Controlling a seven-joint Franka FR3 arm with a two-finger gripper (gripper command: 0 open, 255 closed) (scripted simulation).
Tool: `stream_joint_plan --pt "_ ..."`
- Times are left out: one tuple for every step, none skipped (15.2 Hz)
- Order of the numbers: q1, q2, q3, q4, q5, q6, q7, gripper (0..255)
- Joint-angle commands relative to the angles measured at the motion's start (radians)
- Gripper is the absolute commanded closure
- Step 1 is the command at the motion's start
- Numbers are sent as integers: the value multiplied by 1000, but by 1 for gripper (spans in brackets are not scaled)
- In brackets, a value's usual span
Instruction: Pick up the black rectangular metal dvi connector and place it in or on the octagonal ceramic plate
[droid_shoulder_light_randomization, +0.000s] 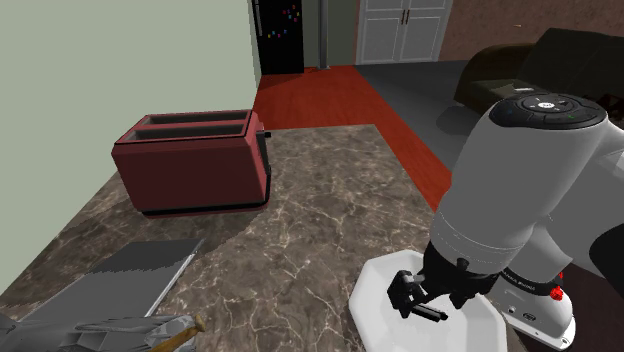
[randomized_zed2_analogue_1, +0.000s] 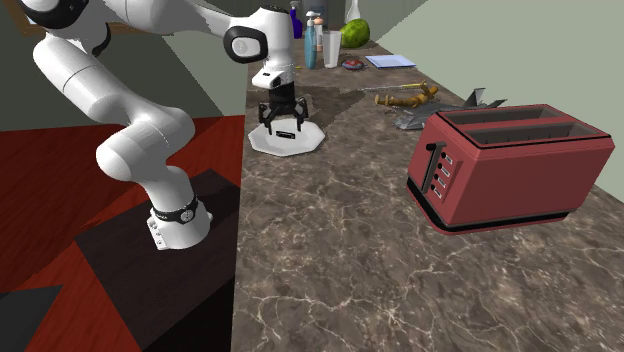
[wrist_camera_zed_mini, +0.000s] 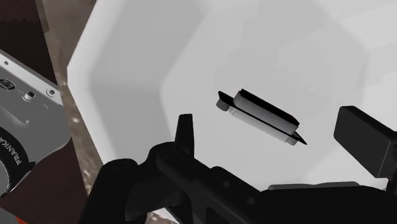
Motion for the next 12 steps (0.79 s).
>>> stream_joint_plan --pt "0 0 0 0 0 0 0 0" --pt "0 -11 -21 23 -14 -36 3 0" --pt "0 -20 -40 48 -28 -70 6 0" --pt "-2 -27 -59 74 -42 -104 8 0" --pt "-3 -31 -73 95 -53 -130 11 0" --pt "-3 -31 -73 95 -53 -130 11 0" --pt "-3 -31 -73 95 -53 -130 11 0" --pt "-3 -31 -73 95 -53 -130 11 0" --pt "-3 -31 -73 95 -53 -130 11 0" --pt "-3 -31 -73 95 -53 -130 11 0" --pt "-3 -31 -73 95 -53 -130 11 0" --pt "-3 -31 -73 95 -53 -130 11 0"
